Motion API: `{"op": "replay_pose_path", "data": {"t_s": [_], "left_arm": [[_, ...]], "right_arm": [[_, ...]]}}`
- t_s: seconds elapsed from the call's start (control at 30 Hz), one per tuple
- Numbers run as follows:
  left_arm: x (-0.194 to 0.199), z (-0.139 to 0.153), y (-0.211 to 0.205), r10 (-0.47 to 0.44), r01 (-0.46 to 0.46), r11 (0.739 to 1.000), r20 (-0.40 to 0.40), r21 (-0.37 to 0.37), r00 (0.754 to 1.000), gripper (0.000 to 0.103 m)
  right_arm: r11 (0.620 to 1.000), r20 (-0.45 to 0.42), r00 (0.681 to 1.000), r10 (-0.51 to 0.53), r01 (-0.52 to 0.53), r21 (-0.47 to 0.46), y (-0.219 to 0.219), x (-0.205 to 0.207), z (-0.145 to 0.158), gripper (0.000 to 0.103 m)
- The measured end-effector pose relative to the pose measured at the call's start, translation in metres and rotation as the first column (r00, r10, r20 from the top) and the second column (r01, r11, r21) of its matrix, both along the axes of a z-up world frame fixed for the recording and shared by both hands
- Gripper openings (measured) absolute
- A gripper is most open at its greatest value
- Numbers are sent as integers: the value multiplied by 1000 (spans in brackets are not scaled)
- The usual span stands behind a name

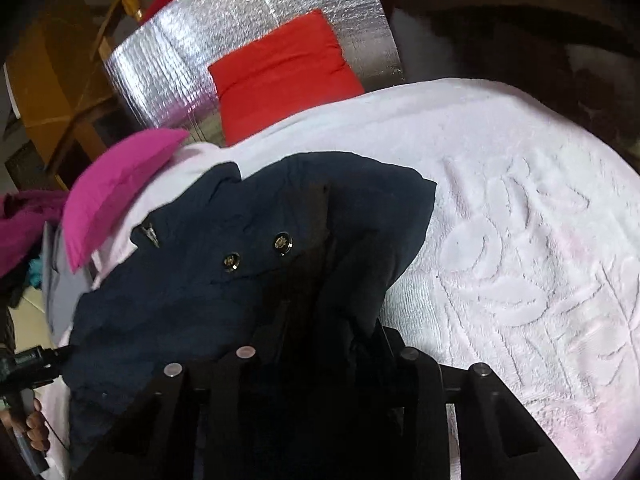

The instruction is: Fold large clothes

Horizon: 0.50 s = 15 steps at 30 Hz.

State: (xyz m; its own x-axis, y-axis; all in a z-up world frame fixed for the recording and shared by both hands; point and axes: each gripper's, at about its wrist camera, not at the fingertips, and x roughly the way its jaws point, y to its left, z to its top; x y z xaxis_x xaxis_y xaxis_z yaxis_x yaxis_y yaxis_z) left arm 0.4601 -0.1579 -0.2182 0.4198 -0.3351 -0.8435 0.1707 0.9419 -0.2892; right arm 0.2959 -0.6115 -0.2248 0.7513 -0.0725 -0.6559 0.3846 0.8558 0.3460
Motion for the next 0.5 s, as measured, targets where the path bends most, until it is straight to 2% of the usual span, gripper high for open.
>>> {"op": "replay_pose_path", "data": {"t_s": [0.13,0.2,0.27,0.4,0.5], "left_arm": [[8,0,7,7,-8,999,-33,-46,999,79],[11,-7,7,-1,0,999,-50,-33,999,79],[11,-11,8,-20,19,1000,-72,-20,997,79],[17,-27,1,-79,65,992,-117,-112,990,81],[18,-28,-7,-99,89,990,-85,-110,992,86]], "right_arm": [[997,39,999,-19,16,77,-9,-9,-9,40],[994,50,998,-31,25,109,-14,-13,-11,41],[994,48,998,-35,30,108,-14,-14,-11,42],[995,36,998,-42,39,88,-8,-10,-10,43],[994,34,998,-44,40,99,-9,-8,-11,46]]}}
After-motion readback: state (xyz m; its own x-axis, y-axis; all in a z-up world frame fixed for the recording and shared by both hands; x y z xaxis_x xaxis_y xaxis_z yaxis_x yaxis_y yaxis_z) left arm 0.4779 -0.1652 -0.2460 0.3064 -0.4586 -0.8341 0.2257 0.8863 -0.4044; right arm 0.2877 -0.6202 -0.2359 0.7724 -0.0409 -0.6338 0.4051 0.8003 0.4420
